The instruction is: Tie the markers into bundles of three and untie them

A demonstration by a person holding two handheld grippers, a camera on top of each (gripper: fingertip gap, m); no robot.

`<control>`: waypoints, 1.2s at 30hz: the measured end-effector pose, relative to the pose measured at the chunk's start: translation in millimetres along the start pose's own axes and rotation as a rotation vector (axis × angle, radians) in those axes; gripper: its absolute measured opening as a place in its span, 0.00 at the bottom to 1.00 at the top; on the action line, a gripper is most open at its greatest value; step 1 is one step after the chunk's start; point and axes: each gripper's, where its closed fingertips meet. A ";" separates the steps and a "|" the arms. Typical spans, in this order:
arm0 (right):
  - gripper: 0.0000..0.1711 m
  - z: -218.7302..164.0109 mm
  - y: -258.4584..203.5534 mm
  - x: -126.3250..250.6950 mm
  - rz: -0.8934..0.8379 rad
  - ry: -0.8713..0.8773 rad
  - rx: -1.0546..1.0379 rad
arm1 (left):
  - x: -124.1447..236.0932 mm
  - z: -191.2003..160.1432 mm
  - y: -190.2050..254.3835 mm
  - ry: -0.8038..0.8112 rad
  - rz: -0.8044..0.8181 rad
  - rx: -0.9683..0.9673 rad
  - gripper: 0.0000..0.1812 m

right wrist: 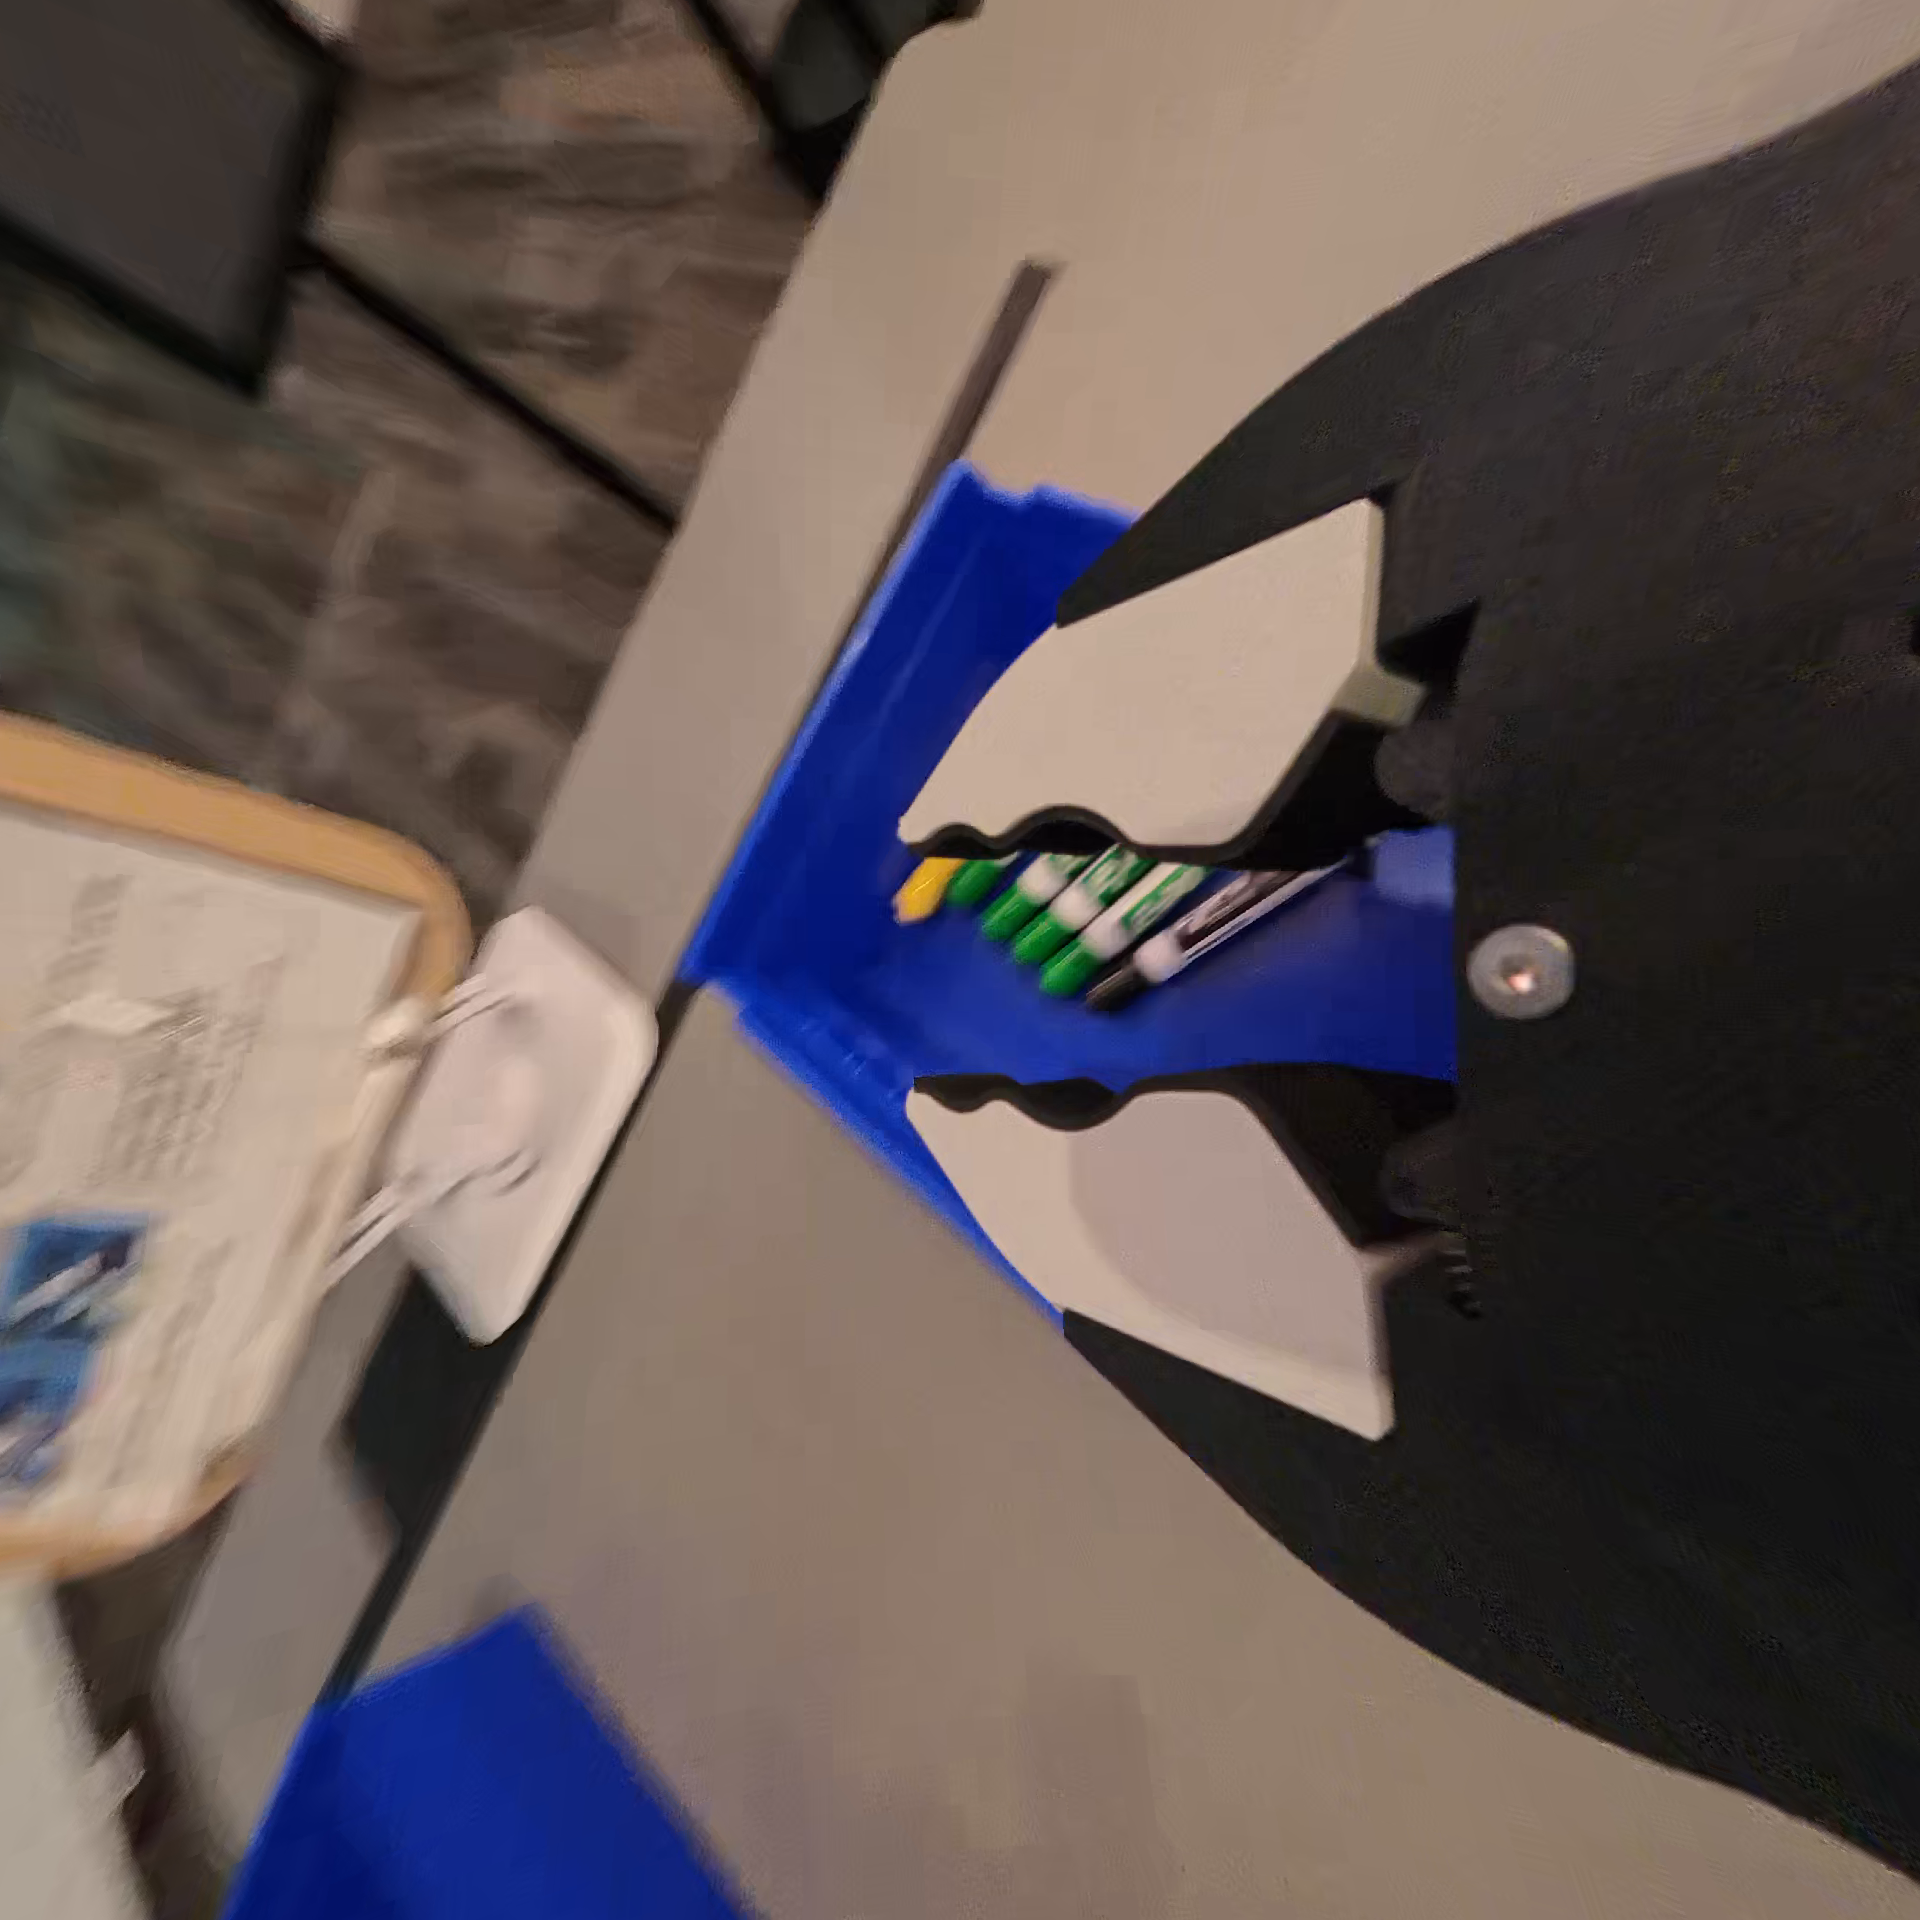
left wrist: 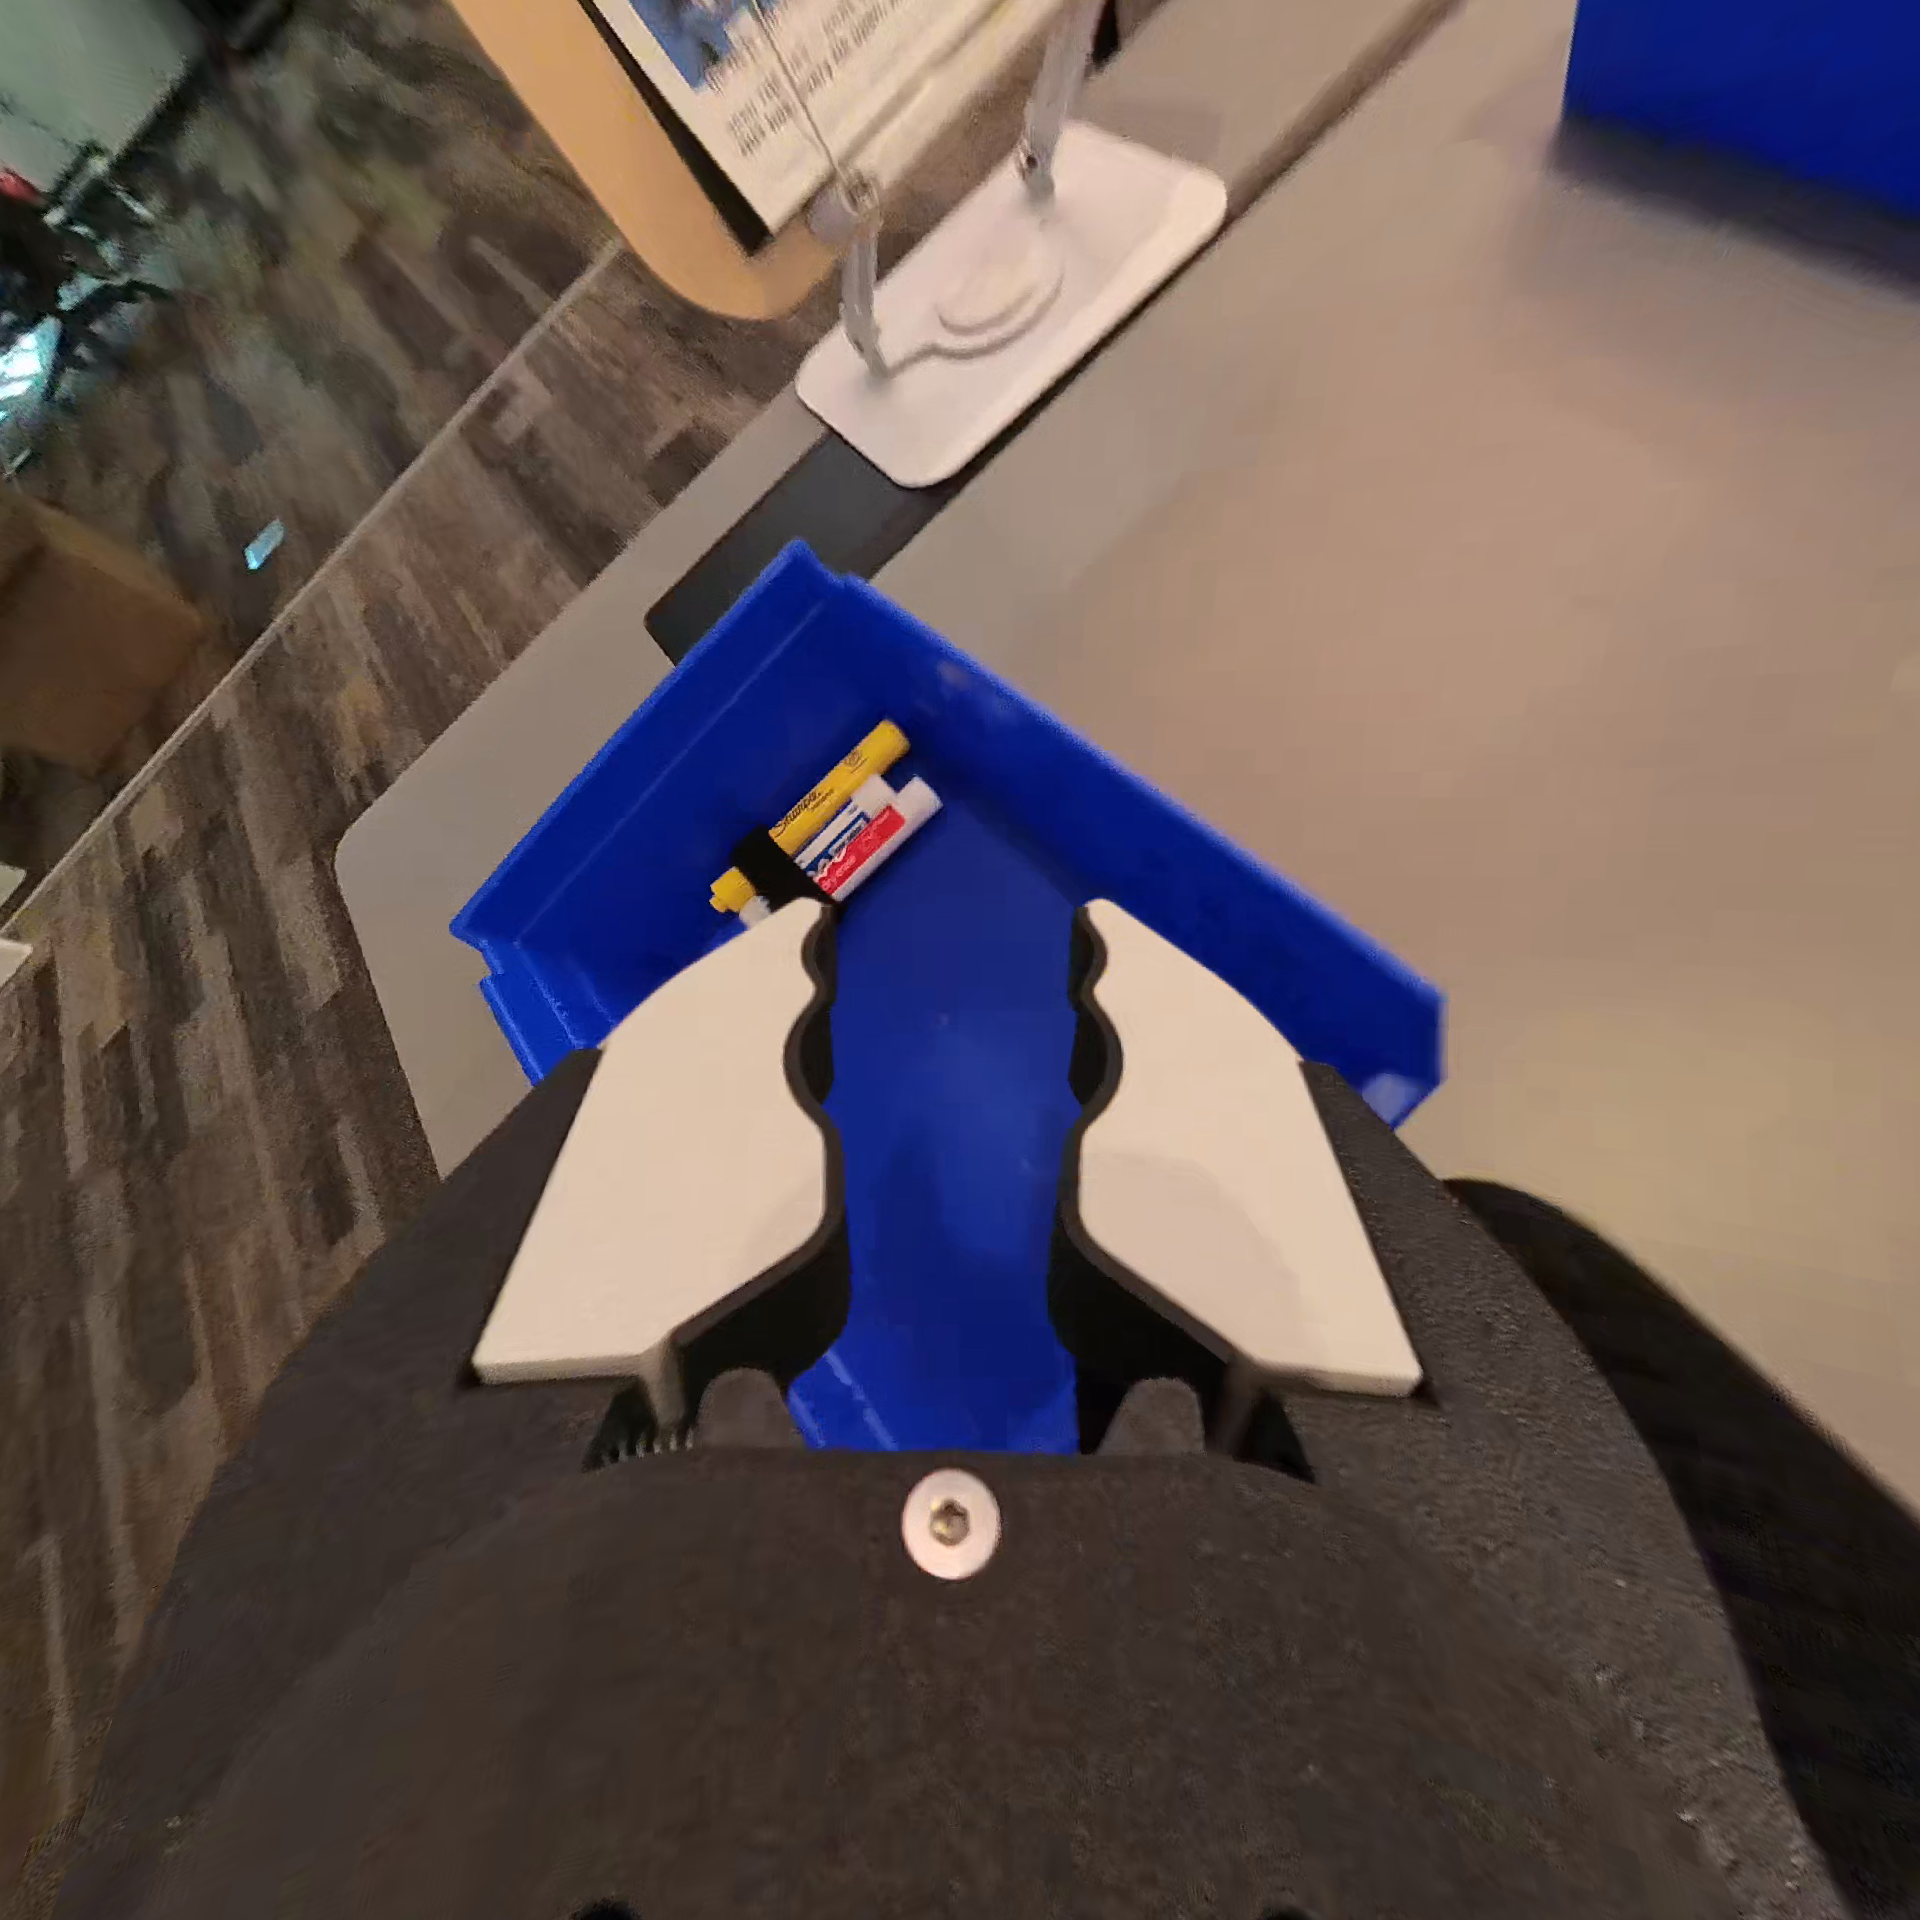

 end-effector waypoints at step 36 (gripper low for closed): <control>0.23 62.8 -48.4 1.1 0.243 0.225 0.042 | -198.1 -93.1 -85.6 -0.541 -0.002 0.510 0.20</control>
Point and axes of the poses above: each gripper's, where its closed fingertips meet, x back along the fingers, z out of its top, y = z × x across the jaws, and after that the axes turned 2 degrees about -z, right-handed
